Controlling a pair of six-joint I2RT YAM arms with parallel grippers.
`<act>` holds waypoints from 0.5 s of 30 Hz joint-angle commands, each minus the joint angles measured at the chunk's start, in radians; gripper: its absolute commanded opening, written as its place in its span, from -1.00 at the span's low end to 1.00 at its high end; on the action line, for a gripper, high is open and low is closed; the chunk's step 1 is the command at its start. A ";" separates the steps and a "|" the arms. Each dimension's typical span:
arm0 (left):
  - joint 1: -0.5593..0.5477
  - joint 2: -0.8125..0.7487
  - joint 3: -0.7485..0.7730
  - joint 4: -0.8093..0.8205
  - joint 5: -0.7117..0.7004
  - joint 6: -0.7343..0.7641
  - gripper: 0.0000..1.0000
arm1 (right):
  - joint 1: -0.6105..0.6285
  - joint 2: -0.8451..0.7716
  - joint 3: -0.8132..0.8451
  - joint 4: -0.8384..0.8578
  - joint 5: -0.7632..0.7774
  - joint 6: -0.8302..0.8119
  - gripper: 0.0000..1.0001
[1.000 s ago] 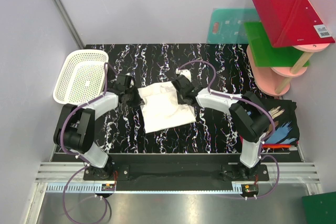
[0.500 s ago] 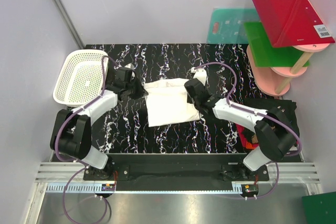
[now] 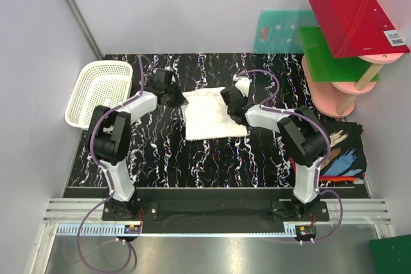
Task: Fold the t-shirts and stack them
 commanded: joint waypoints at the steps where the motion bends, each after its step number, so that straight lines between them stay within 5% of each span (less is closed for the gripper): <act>1: 0.002 0.072 0.087 0.028 -0.017 0.002 -0.98 | -0.065 0.054 0.109 -0.033 0.021 0.060 -1.00; 2: 0.002 0.093 0.095 0.024 -0.012 0.002 -0.84 | -0.072 0.089 0.132 -0.045 0.009 0.056 -0.96; 3: 0.002 0.103 0.104 0.016 -0.006 0.005 -0.29 | -0.079 0.109 0.158 -0.082 -0.004 0.048 -0.88; 7: 0.002 0.033 0.048 0.016 -0.003 0.008 0.97 | -0.081 0.130 0.211 -0.122 -0.030 -0.005 -0.36; 8: 0.002 -0.003 0.020 0.036 -0.006 0.017 0.98 | -0.081 0.086 0.196 -0.117 -0.027 -0.009 0.19; 11: -0.001 -0.150 -0.090 0.080 -0.015 0.028 0.98 | -0.081 -0.037 0.107 -0.061 -0.005 -0.028 0.90; 15: -0.019 -0.294 -0.186 0.099 -0.014 0.027 0.98 | -0.081 -0.174 0.022 -0.004 0.010 -0.061 0.93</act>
